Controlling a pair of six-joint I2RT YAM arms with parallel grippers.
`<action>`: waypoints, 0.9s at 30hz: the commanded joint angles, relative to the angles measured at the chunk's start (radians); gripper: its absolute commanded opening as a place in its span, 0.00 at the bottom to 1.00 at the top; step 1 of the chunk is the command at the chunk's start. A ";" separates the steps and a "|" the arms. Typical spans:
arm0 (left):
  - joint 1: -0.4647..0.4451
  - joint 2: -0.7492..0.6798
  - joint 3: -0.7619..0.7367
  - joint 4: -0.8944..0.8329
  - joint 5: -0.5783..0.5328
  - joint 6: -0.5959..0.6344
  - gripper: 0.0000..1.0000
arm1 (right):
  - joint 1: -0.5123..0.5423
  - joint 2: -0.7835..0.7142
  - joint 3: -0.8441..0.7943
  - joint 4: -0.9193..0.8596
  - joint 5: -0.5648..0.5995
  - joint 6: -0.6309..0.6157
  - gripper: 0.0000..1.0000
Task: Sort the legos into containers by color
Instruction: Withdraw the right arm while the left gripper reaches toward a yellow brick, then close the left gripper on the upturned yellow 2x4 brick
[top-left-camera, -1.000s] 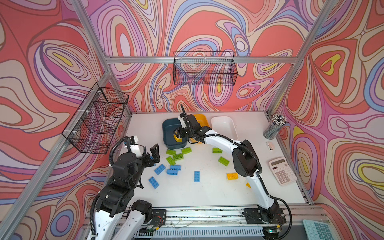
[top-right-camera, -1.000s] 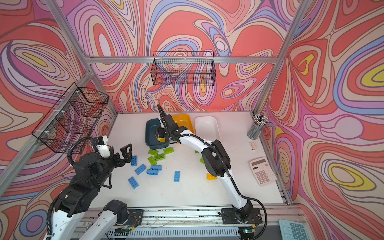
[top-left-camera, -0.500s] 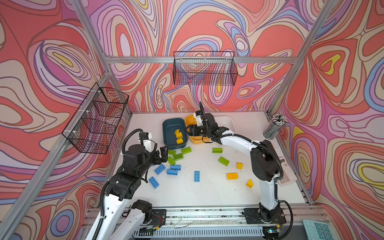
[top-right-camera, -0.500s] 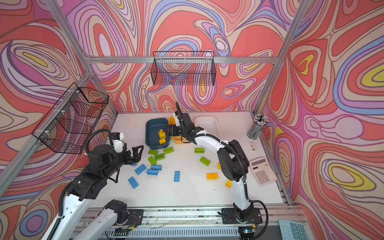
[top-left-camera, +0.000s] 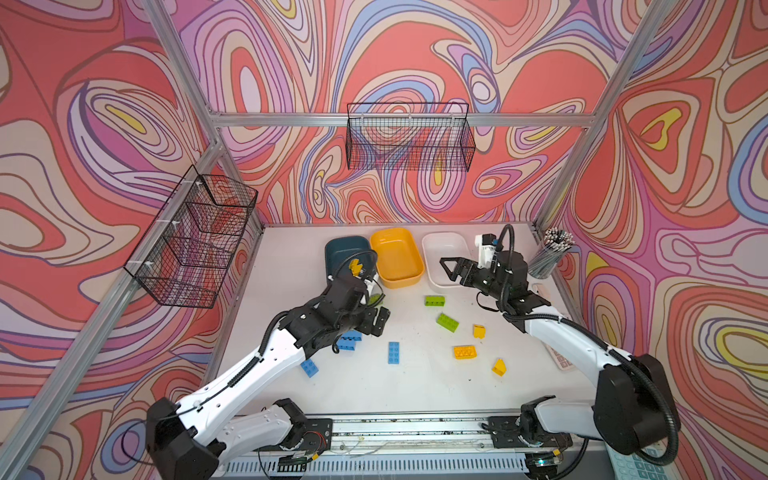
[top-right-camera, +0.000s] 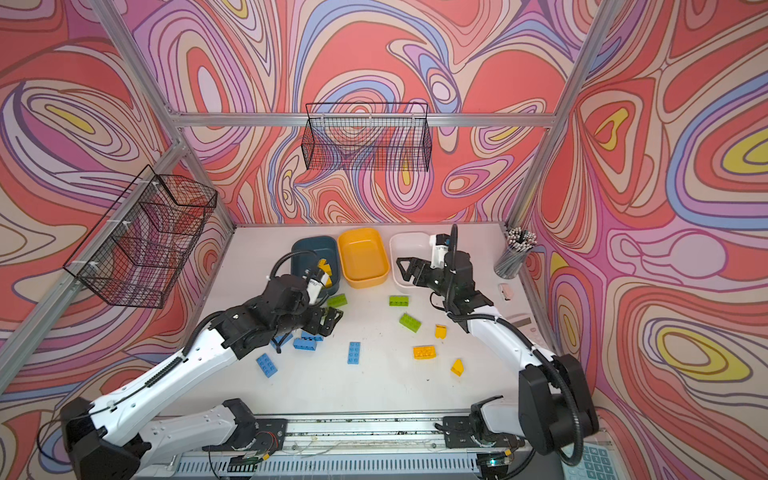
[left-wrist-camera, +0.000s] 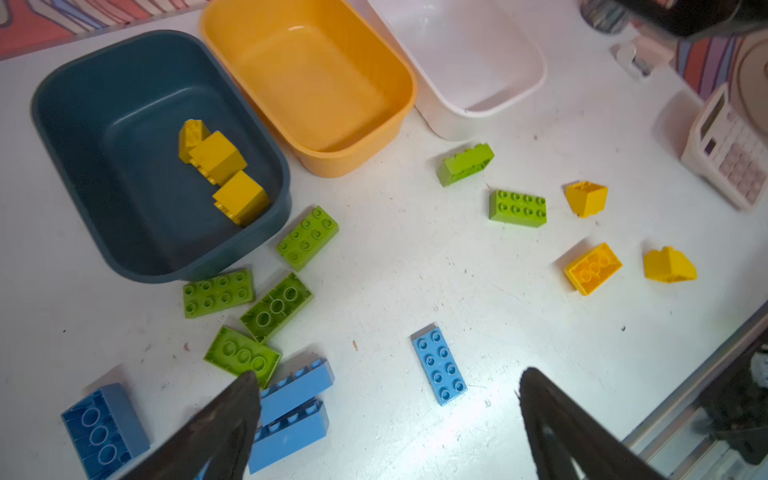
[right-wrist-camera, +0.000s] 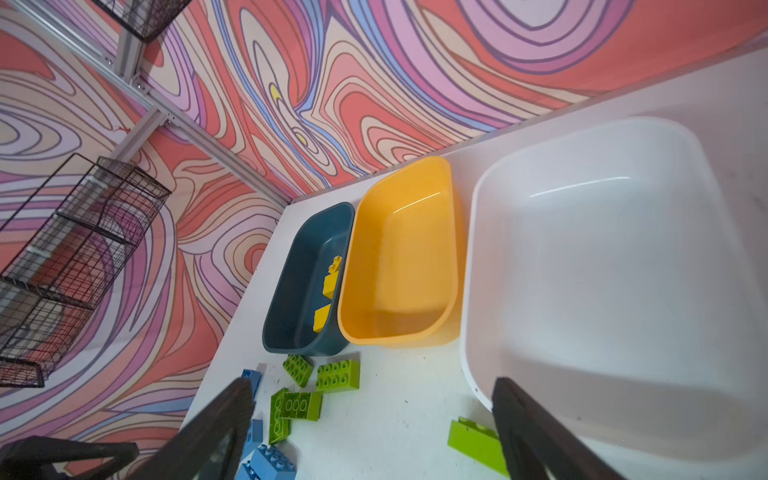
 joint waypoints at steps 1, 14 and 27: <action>-0.093 0.118 0.039 0.034 -0.034 0.071 0.97 | -0.086 -0.060 -0.098 0.060 -0.038 0.084 0.95; -0.244 0.498 0.110 0.359 0.189 0.254 0.96 | -0.284 -0.163 -0.348 0.213 -0.119 0.243 0.95; -0.301 0.775 0.200 0.559 0.248 0.311 0.91 | -0.297 -0.132 -0.391 0.239 -0.055 0.229 0.94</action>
